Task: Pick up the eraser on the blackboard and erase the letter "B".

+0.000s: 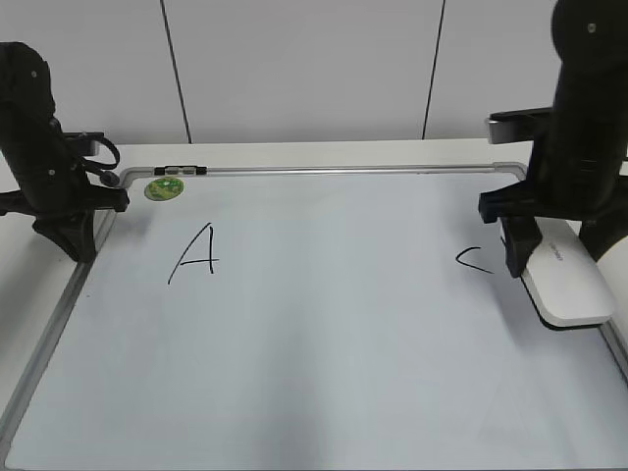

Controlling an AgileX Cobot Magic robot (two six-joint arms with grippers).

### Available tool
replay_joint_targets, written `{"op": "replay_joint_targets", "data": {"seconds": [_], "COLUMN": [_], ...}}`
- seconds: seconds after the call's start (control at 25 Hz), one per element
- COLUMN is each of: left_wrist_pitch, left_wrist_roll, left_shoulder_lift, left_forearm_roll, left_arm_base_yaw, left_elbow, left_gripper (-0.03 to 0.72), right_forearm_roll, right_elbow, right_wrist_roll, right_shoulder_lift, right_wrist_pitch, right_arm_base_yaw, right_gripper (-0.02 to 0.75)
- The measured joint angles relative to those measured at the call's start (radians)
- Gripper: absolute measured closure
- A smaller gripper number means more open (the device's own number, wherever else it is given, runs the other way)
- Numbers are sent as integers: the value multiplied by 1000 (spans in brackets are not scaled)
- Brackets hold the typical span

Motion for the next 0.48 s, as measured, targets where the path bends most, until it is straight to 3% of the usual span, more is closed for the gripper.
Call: {"op": "replay_joint_targets", "data": {"seconds": [0.24, 0.48], "left_wrist_pitch": [0, 2], "left_wrist_roll": [0, 0], "left_shoulder_lift": [0, 0], "left_forearm_roll": [0, 0], "left_arm_base_yaw": [0, 0], "left_elbow": [0, 0], "left_gripper": [666, 666], "right_forearm_roll": [140, 142], "right_elbow": [66, 66], "right_wrist_roll": [-154, -171], "right_shoulder_lift": [-22, -22], "right_wrist_pitch": [-27, -47], "right_arm_base_yaw": [-120, -159], "right_gripper": [219, 219]}}
